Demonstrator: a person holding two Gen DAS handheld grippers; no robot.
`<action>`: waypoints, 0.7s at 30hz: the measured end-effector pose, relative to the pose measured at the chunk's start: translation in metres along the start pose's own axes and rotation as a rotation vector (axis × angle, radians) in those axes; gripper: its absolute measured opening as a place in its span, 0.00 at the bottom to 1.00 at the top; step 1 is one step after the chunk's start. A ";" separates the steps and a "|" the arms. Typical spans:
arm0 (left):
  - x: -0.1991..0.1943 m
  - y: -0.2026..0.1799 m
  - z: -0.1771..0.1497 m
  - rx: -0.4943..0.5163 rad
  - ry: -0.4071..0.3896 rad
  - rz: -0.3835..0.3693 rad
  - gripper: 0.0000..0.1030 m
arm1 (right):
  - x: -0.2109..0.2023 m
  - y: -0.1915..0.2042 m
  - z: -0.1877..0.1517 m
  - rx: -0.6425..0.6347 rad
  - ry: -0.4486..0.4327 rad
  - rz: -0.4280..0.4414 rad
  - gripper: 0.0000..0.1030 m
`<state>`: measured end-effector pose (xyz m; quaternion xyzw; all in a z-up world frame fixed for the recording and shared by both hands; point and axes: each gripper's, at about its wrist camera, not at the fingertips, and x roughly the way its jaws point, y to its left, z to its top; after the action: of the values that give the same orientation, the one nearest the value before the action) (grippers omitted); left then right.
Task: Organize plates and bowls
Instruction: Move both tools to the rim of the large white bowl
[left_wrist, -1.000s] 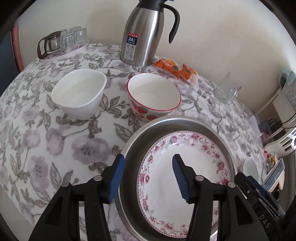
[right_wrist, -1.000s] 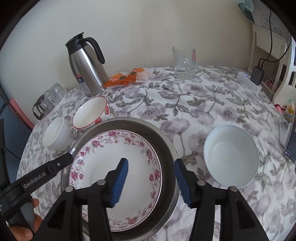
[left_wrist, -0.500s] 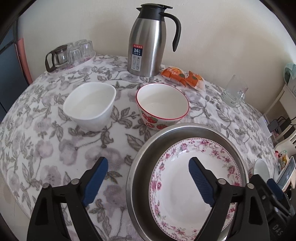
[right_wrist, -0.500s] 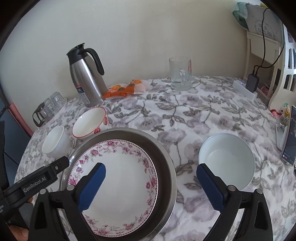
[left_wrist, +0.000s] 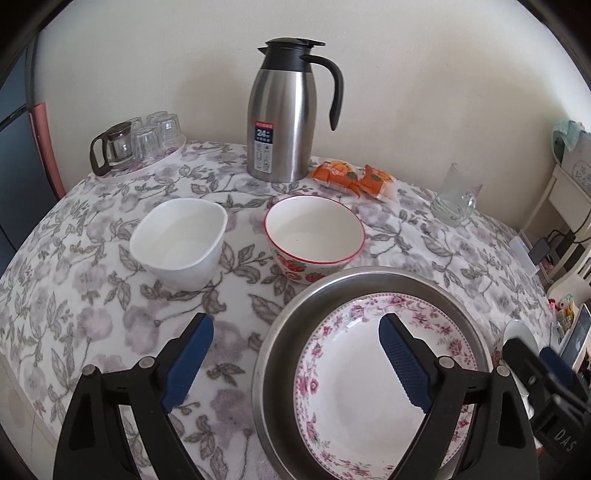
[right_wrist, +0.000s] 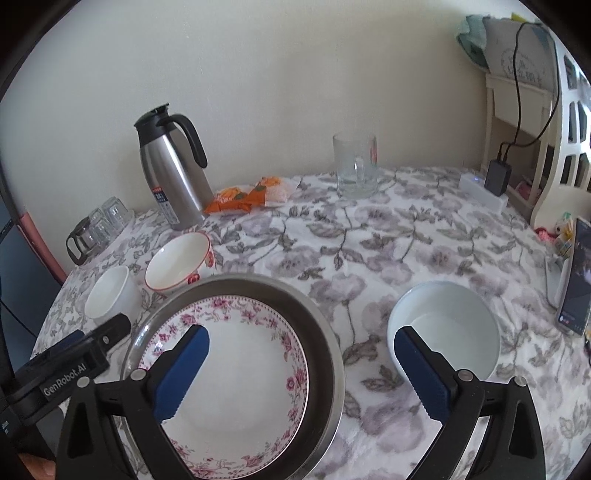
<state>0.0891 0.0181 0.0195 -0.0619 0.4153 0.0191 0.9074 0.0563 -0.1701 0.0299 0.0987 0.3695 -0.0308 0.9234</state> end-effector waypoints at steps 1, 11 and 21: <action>0.000 -0.002 0.000 0.003 0.000 -0.001 0.89 | -0.002 0.000 0.002 -0.002 -0.010 -0.003 0.99; -0.008 -0.035 0.008 0.039 0.001 -0.103 0.97 | -0.019 -0.045 0.018 0.101 -0.068 -0.062 0.99; -0.007 -0.107 0.013 0.136 0.034 -0.204 0.97 | -0.029 -0.106 0.022 0.228 -0.075 -0.145 0.99</action>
<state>0.1033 -0.0862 0.0437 -0.0423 0.4223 -0.1028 0.8996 0.0367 -0.2784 0.0485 0.1749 0.3349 -0.1428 0.9148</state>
